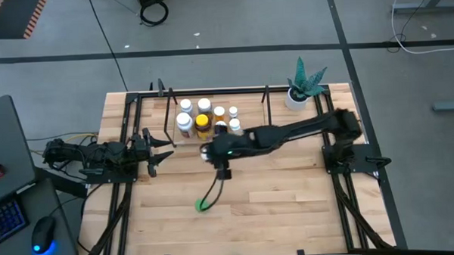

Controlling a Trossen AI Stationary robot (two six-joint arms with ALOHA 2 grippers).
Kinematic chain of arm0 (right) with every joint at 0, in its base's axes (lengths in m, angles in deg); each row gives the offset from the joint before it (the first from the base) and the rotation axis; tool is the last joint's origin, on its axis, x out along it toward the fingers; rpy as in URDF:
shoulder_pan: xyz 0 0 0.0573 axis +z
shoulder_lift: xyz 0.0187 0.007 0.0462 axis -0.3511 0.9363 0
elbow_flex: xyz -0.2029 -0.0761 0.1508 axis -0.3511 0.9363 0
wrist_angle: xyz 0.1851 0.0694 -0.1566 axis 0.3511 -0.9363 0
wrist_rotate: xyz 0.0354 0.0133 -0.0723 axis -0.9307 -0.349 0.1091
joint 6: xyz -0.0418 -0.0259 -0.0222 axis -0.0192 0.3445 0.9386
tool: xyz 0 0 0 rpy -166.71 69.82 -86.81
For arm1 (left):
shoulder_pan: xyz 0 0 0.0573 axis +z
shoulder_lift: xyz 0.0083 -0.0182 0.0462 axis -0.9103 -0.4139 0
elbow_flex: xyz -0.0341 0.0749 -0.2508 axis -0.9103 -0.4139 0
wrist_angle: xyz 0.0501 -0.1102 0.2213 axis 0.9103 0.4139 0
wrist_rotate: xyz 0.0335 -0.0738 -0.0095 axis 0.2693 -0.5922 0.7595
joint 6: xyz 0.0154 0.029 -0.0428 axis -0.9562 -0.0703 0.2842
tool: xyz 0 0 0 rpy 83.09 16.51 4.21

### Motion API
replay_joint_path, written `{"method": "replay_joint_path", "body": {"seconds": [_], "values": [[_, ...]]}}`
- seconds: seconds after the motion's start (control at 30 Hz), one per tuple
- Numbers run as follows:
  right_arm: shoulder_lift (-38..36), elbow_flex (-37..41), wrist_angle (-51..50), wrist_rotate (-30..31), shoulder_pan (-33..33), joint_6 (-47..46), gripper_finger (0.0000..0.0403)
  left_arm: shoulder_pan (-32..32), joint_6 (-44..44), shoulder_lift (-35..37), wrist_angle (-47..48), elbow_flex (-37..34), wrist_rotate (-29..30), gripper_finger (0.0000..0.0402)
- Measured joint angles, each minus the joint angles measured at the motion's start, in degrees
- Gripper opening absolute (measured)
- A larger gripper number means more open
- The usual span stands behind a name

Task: Pick and place medicine bottles onto shelf by color
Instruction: Put the pink bottle on the shelf

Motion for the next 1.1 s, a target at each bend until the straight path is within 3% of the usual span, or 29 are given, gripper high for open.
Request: {"method": "replay_joint_path", "body": {"seconds": [0.23,0.43,0.93,1.1], "values": [[-13.44,15.81,7.21,8.24,-1.53,-2.98,0.0196,-0.01,-0.03,0.0,0.0,0.0,0.01,0.0181],[-20.57,25.75,11.58,15.26,-6.78,-7.55,0.0197,-0.01,-0.02,0.0,-0.03,0.0,0.0,0.0187],[-20.07,26.29,4.14,17.99,-20.4,-17.81,0.0197,0.0,-0.04,0.02,-0.2,0.0,0.03,0.0187],[-20.07,26.16,2.54,14.34,-23.18,-18.61,0.0197,-0.02,-0.04,0.02,0.0,0.0,0.01,0.0185]]}}
